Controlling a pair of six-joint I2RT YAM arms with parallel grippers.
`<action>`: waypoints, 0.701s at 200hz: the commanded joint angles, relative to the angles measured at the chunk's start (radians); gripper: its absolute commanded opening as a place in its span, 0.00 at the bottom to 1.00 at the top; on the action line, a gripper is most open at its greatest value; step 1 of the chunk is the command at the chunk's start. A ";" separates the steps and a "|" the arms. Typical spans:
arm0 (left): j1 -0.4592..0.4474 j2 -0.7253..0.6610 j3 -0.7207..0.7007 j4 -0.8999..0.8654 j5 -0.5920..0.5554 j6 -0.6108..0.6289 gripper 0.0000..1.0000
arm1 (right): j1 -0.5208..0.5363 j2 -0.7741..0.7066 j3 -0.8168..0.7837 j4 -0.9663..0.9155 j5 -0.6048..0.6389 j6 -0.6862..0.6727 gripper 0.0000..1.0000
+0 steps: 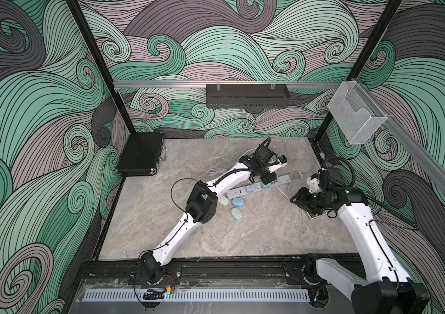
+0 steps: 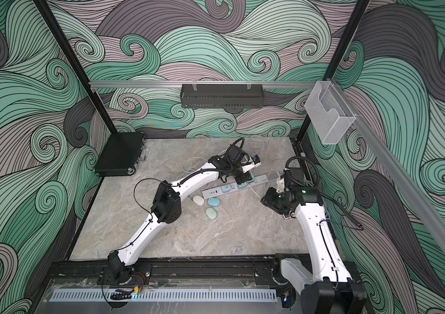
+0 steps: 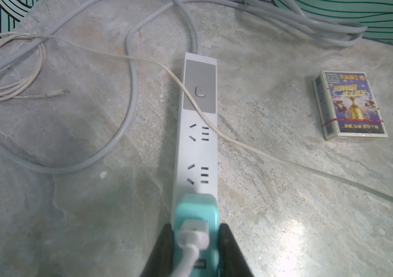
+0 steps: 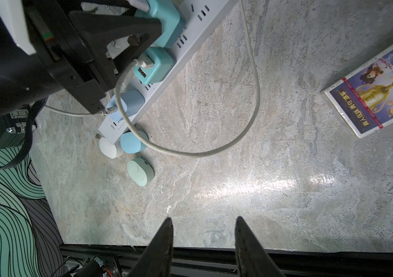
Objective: Charge the bluetooth headset
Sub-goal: Insert the plug into the socket.
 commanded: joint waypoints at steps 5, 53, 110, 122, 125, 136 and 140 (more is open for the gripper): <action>0.002 -0.031 0.017 -0.080 -0.039 -0.023 0.00 | -0.008 0.003 -0.017 0.009 -0.006 0.009 0.42; 0.027 -0.073 0.033 -0.049 0.010 -0.088 0.00 | -0.007 0.002 -0.029 0.014 -0.013 0.011 0.42; 0.040 -0.118 0.054 -0.031 0.019 -0.128 0.00 | -0.007 -0.012 -0.042 0.014 -0.012 0.016 0.42; 0.043 -0.128 0.051 -0.026 0.018 -0.131 0.00 | -0.008 -0.011 -0.043 0.014 -0.014 0.016 0.42; 0.043 -0.130 0.051 -0.026 0.018 -0.132 0.00 | -0.007 -0.011 -0.044 0.015 -0.014 0.016 0.42; 0.049 -0.134 0.053 -0.023 0.011 -0.139 0.00 | -0.007 -0.011 -0.044 0.014 -0.015 0.016 0.42; 0.050 -0.136 0.053 -0.020 0.009 -0.141 0.00 | -0.007 -0.012 -0.043 0.014 -0.015 0.015 0.42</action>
